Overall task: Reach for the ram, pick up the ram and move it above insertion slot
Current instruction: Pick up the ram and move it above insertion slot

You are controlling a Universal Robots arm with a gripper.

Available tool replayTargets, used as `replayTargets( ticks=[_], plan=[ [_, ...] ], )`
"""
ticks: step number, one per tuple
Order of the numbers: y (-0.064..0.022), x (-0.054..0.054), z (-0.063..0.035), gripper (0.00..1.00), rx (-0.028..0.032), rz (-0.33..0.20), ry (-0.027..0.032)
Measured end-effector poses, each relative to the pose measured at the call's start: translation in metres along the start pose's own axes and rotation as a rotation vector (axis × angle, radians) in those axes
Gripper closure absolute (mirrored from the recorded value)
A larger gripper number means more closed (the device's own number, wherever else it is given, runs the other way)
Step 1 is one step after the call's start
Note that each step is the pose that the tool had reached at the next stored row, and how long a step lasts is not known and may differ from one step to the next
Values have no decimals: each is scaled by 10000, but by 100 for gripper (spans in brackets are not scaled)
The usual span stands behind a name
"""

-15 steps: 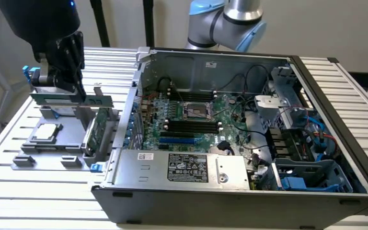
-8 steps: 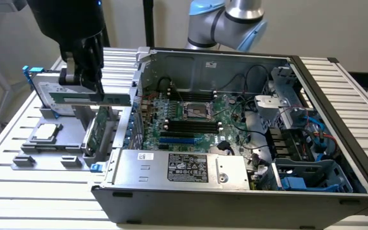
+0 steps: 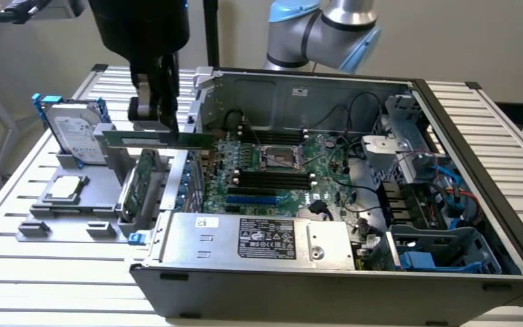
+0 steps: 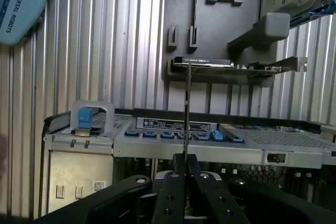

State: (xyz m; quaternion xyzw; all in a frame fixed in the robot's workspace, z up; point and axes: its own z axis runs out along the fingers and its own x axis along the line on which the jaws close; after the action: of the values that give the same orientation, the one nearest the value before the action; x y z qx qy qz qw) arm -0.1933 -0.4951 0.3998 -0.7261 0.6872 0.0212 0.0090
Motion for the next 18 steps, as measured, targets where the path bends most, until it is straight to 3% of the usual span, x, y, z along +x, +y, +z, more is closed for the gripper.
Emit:
replayTargets(
  ticks=[11,18],
  plan=[
    [-502,-32,1,87,-3,0,-20],
    [-731,-200,40,87,-3,0,-21]
  ],
)
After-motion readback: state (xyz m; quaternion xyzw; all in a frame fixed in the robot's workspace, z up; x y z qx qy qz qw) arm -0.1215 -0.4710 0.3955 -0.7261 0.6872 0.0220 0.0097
